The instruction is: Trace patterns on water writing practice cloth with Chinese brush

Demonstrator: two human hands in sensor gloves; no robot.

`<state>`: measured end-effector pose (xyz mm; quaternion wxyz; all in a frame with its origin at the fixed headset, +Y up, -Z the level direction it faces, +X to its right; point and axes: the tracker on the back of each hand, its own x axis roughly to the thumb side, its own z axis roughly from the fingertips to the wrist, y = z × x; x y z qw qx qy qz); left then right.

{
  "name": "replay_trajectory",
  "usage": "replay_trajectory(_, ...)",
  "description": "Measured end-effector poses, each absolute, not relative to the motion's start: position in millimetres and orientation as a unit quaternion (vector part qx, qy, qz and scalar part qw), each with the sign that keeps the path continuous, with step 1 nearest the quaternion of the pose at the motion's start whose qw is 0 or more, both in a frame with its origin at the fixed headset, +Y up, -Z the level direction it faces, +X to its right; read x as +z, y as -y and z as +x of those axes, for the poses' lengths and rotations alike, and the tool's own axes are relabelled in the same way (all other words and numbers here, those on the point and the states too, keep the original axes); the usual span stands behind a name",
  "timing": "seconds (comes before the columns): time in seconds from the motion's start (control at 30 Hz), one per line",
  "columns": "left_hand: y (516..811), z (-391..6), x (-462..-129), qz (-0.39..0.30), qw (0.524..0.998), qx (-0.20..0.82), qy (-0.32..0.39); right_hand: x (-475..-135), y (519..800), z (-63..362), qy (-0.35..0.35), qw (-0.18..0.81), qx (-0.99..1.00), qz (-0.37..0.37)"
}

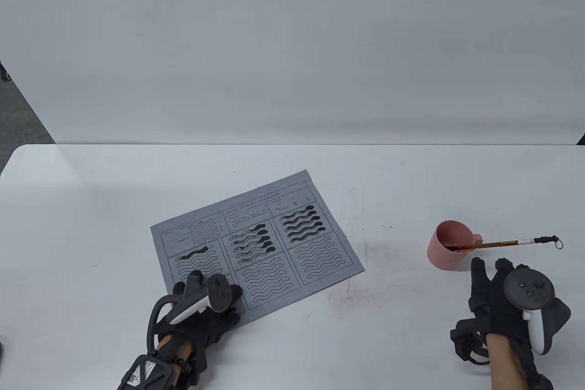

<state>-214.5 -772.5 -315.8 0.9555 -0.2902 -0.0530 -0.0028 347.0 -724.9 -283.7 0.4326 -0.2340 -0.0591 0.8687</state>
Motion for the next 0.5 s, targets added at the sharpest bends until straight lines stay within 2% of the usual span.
replay_trajectory(0.2, 772.8, -189.9, -307.1, -0.301, 0.946, -0.015, 0.121, -298.5, 746.7, 366.1, 0.042, 0.599, 0.779, -0.183)
replay_trajectory(0.37, 773.7, -170.9, -300.3, -0.302, 0.939, -0.025, 0.164, -306.6, 752.4, 357.8, 0.027, 0.636, 0.756, -0.156)
replay_trajectory(0.5, 775.6, -161.7, -295.3, -0.304, 0.933, -0.024, 0.189, -308.1, 750.9, 345.9, 0.041, 0.639, 0.752, -0.158)
